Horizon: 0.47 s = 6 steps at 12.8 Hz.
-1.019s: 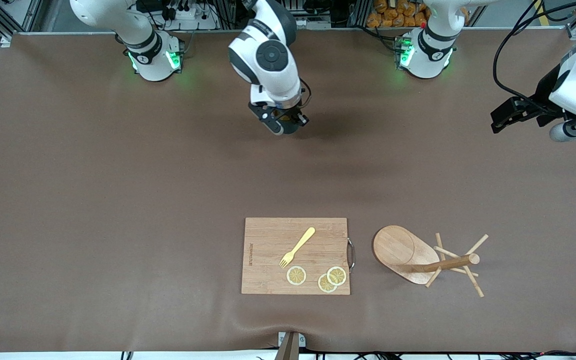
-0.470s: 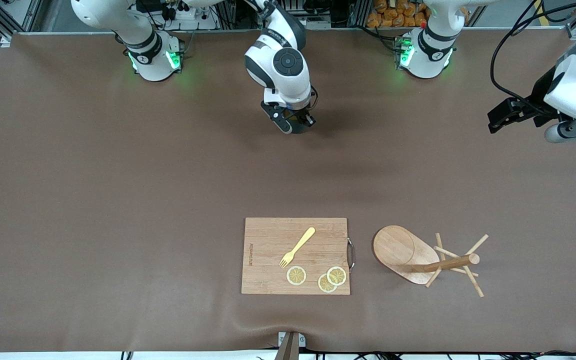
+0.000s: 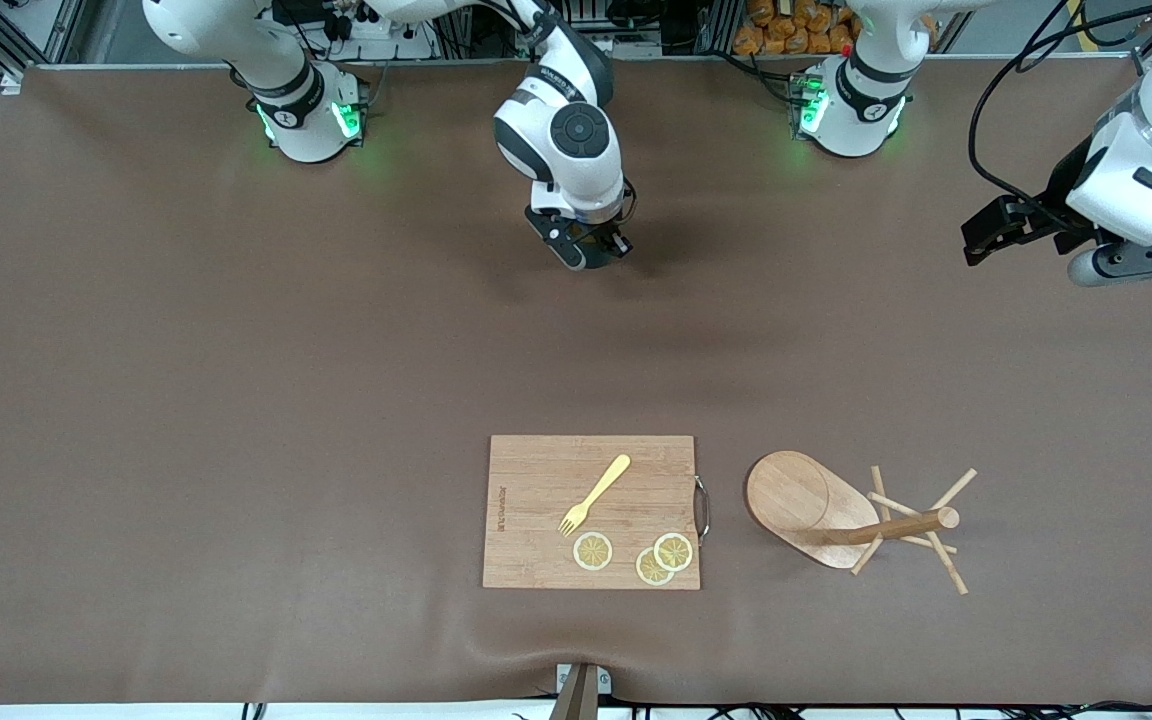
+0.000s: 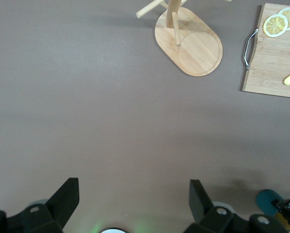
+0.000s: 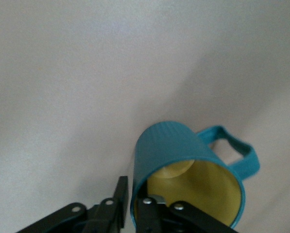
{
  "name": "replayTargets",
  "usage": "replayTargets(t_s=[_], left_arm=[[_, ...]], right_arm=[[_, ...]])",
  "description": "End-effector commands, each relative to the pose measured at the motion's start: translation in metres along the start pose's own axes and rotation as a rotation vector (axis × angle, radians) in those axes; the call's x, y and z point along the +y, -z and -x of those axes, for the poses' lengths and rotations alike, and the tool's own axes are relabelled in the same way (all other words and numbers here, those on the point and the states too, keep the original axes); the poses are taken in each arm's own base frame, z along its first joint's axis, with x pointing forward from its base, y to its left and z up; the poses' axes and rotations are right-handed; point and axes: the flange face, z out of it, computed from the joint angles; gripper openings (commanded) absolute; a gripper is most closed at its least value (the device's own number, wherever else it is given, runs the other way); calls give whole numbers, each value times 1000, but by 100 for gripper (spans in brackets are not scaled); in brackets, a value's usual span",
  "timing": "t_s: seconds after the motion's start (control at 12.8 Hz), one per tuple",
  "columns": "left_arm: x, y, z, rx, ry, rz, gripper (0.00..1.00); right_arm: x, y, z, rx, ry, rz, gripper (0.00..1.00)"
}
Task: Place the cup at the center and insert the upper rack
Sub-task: 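Carry the teal mug with the right gripper toward the table middle, then set the mug down, open the right gripper and withdraw it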
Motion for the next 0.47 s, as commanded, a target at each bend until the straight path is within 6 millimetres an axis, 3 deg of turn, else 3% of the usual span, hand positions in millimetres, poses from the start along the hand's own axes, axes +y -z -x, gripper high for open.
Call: replayTargets(t_s=[0.0, 0.24, 0.39], left_arm=[[2, 3, 4, -3, 15, 5, 100], [11, 7, 10, 2, 0, 3, 100], [24, 7, 17, -4, 6, -2, 100]], right_arm=[[-4, 11, -5, -5, -5, -21, 100], [-13, 54, -31, -18, 26, -40, 100], [-16, 90, -63, -24, 81, -34, 100]])
